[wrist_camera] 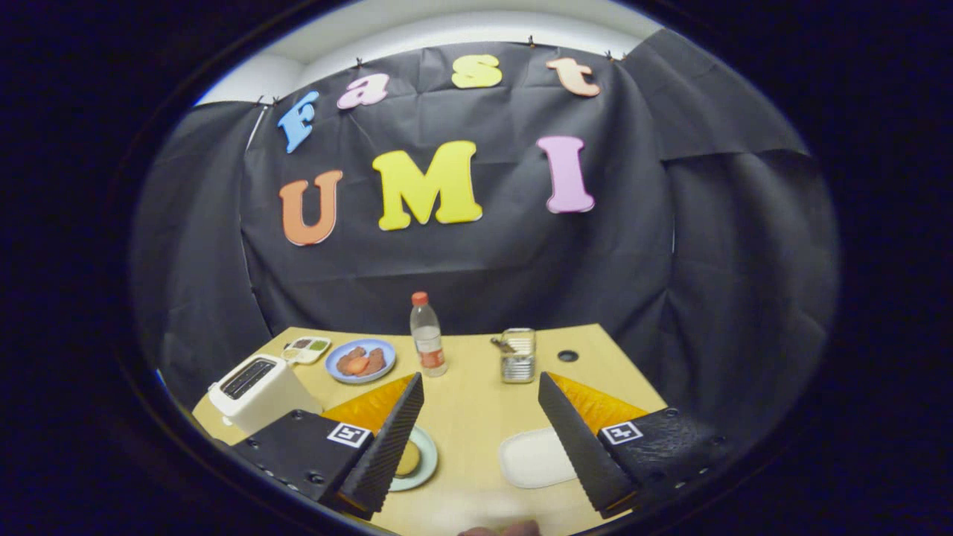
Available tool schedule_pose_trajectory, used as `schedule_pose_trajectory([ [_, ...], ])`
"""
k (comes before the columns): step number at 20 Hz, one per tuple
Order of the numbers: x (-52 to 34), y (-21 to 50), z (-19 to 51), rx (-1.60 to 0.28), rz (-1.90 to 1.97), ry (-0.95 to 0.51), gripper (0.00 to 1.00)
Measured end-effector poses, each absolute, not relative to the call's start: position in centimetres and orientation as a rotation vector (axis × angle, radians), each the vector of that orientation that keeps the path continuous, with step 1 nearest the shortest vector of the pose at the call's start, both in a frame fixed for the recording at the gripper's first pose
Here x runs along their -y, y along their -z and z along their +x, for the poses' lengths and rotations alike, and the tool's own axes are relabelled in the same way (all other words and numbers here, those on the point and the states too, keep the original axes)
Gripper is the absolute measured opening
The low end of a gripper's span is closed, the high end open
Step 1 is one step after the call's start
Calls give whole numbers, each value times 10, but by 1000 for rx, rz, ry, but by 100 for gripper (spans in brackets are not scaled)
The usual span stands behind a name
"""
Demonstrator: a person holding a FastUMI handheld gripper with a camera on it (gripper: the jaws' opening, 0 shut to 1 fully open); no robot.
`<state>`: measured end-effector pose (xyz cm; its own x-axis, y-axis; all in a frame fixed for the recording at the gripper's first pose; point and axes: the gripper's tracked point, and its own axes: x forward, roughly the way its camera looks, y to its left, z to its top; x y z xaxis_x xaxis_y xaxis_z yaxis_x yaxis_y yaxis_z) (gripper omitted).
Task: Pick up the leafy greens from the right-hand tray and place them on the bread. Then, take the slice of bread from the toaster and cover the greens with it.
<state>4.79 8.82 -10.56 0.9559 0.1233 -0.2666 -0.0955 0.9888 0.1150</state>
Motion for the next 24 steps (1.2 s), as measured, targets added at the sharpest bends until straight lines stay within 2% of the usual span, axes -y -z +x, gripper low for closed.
schedule_pose_trajectory([
  [4,-22,45,30,-156,29,-31,96],
  [11,6,-25,-16,-68,43,2,96],
  [24,-36,-99,-38,-6,82,-46,96],
])
